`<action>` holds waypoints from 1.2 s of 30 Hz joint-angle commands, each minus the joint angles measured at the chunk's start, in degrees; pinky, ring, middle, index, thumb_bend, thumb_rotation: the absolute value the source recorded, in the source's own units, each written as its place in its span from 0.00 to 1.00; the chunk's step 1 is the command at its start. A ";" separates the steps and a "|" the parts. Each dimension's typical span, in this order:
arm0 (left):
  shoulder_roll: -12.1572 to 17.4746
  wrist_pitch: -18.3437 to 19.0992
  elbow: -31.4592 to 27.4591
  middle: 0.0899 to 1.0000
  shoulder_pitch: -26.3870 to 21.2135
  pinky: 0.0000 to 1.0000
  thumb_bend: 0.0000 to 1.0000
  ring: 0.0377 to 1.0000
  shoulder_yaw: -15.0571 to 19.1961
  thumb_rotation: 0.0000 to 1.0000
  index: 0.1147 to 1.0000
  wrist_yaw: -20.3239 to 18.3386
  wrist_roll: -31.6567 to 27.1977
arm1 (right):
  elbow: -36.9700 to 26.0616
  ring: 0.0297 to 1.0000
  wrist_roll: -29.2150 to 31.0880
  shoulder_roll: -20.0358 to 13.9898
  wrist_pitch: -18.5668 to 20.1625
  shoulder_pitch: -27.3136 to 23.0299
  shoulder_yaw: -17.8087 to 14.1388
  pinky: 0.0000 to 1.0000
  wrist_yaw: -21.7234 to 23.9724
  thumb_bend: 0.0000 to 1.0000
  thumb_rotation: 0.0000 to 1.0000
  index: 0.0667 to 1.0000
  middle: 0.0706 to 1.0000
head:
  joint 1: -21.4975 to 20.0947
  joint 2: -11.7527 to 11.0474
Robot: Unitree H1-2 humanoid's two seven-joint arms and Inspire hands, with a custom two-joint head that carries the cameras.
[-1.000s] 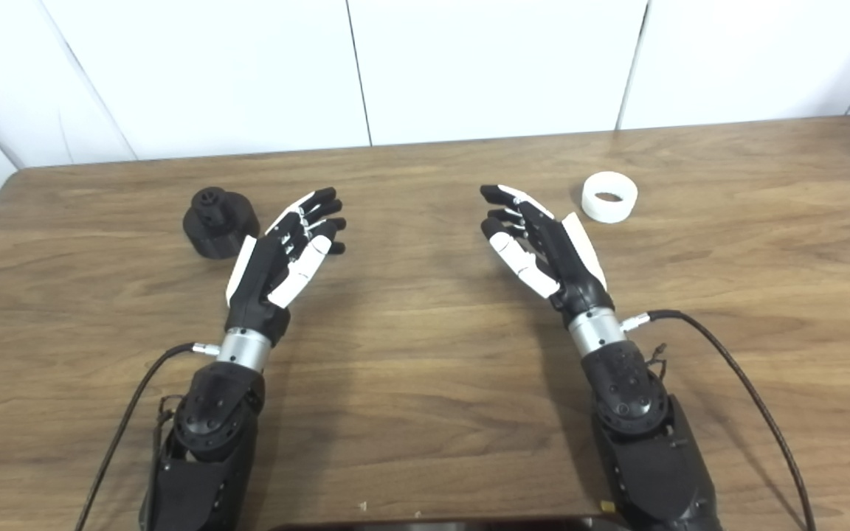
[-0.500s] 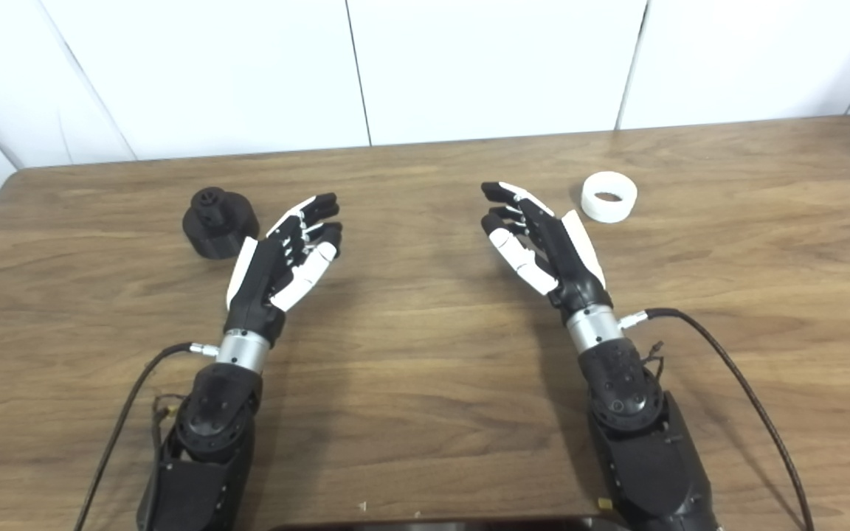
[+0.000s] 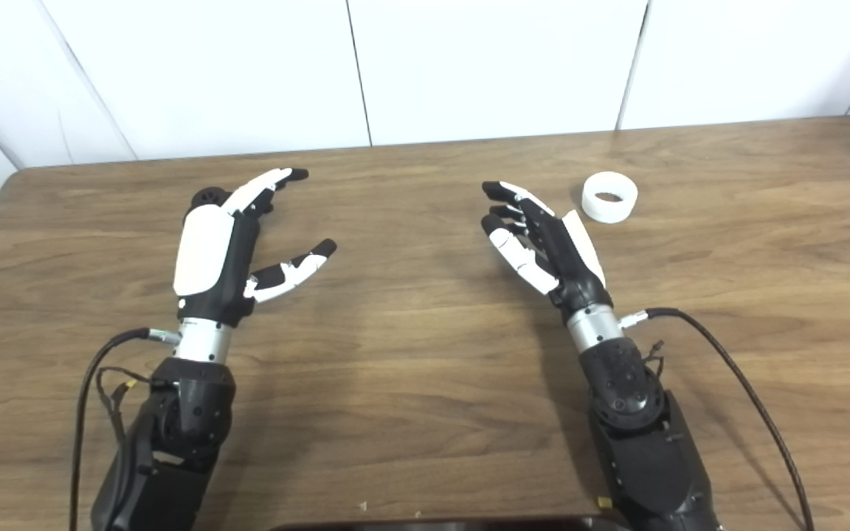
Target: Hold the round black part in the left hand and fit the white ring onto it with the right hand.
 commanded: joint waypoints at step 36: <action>9.80 13.85 22.18 1.00 -12.18 1.00 1.00 1.00 6.24 0.57 0.87 9.22 -0.66 | -1.26 0.80 0.63 -0.43 -3.02 -2.48 -0.62 0.73 -0.14 0.52 0.79 0.81 0.84 | 0.69 -0.25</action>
